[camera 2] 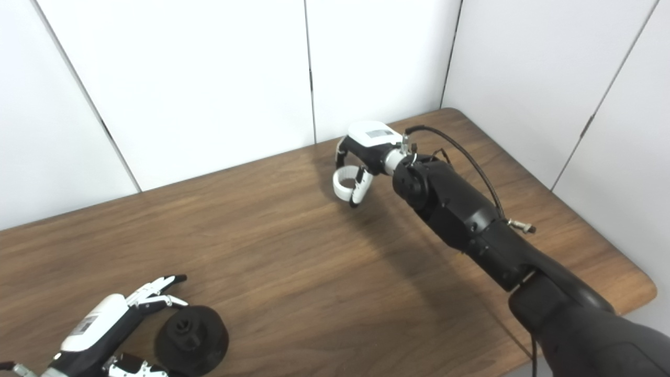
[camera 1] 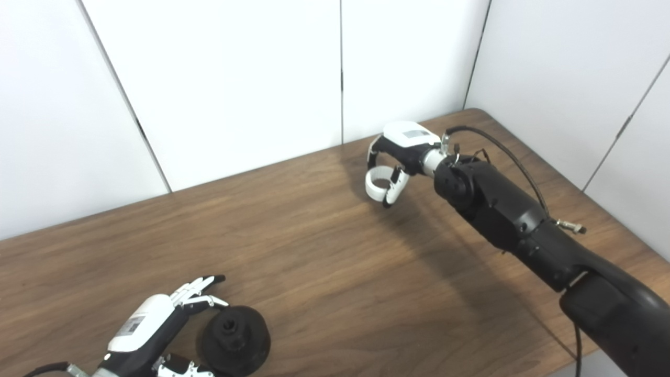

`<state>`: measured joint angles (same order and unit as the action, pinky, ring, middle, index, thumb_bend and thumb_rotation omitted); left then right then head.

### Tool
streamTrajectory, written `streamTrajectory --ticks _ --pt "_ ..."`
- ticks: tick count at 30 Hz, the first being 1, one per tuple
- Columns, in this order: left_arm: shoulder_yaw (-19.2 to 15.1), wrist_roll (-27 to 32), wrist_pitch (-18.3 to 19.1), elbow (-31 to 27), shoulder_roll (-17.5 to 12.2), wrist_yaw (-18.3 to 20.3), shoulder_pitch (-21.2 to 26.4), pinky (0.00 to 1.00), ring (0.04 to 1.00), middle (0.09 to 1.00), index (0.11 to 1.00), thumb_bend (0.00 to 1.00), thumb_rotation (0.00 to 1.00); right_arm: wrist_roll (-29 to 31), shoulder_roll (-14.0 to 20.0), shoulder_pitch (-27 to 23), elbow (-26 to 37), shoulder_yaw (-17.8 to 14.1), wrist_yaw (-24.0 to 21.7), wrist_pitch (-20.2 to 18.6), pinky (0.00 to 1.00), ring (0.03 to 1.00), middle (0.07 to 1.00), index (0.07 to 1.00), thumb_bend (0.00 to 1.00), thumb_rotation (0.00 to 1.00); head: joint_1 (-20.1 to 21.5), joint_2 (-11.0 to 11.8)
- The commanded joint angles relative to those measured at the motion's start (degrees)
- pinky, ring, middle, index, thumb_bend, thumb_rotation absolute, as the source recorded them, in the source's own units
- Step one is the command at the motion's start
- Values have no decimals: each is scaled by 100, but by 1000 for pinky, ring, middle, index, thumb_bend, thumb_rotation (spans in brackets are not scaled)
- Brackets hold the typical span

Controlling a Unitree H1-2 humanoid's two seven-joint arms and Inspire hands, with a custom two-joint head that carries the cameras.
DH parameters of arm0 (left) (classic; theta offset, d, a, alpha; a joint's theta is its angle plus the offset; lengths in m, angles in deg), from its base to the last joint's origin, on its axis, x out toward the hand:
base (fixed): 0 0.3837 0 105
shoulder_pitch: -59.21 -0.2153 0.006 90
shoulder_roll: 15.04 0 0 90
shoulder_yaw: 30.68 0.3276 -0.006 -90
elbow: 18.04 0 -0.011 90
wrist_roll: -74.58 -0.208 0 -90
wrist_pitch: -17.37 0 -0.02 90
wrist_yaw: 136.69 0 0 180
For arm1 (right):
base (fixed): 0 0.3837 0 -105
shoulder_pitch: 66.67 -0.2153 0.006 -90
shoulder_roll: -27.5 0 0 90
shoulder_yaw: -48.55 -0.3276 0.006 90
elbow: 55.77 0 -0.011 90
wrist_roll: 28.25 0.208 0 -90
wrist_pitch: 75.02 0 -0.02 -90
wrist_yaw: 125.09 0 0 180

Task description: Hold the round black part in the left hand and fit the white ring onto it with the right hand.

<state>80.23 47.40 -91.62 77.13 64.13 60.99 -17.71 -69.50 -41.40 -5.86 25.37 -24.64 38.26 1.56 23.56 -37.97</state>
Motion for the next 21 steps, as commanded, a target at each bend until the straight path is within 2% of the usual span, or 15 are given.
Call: streamTrajectory --ticks 1,5,12,21 --pt "38 -126 136 36 -120 191 -8 948 976 962 489 523 69 -4 137 -243 315 -126 -2 108 748 809 773 481 524 132 -16 -8" --pt "38 -143 117 57 -89 165 6 942 973 958 489 522 71 18 103 -209 689 -137 -188 95 757 809 775 481 524 132 -102 -42" --pt "61 -209 195 20 8 152 8 938 974 960 489 523 70 234 24 -126 1335 -190 -493 125 748 801 768 480 525 133 -524 -169" --pt "103 -272 433 -127 115 242 11 961 982 972 489 522 72 440 -113 -17 2045 -143 -893 279 710 785 766 480 525 134 -998 -308"
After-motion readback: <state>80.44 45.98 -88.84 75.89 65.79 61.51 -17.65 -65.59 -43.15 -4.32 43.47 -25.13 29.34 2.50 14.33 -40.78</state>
